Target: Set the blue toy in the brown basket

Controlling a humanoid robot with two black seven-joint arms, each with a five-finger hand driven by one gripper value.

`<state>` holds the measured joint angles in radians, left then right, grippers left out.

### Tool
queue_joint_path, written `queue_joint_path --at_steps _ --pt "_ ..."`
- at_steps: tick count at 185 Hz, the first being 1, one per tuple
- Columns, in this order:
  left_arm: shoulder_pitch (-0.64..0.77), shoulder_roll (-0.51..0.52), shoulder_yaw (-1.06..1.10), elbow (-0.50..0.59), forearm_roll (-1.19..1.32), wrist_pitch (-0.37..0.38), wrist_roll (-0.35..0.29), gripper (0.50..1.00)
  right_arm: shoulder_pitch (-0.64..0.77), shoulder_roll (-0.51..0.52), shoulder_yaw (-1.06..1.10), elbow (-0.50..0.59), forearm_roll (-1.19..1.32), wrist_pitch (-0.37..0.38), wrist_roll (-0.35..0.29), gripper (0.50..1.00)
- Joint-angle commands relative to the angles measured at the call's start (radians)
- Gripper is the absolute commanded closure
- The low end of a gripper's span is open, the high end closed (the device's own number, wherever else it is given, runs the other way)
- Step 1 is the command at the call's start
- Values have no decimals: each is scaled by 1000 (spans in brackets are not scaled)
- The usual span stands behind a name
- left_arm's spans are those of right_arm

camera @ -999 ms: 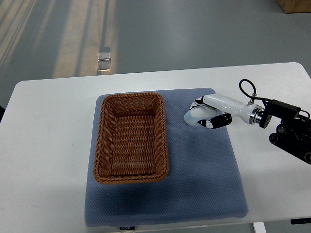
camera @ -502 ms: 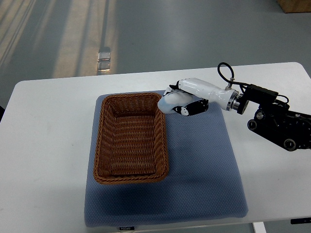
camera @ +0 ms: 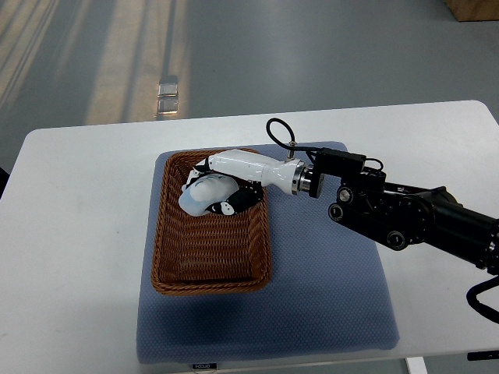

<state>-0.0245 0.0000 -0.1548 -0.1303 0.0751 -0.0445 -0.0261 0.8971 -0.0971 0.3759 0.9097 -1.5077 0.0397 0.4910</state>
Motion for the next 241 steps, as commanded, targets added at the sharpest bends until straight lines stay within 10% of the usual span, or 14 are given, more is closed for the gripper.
queue_joint_path --at_steps 1,50,241 --pt "-2 0 0 0 0 0 0 500 -3 7 -6 -11 0 0 -2 707" --pt "-5 0 1 -2 0 0 2 500 -6 7 -3 -9 3 -7 -2 605" --pt "-9 0 0 -2 -1 0 2 500 -305 -177 377 -95 929 -142 -42 605"
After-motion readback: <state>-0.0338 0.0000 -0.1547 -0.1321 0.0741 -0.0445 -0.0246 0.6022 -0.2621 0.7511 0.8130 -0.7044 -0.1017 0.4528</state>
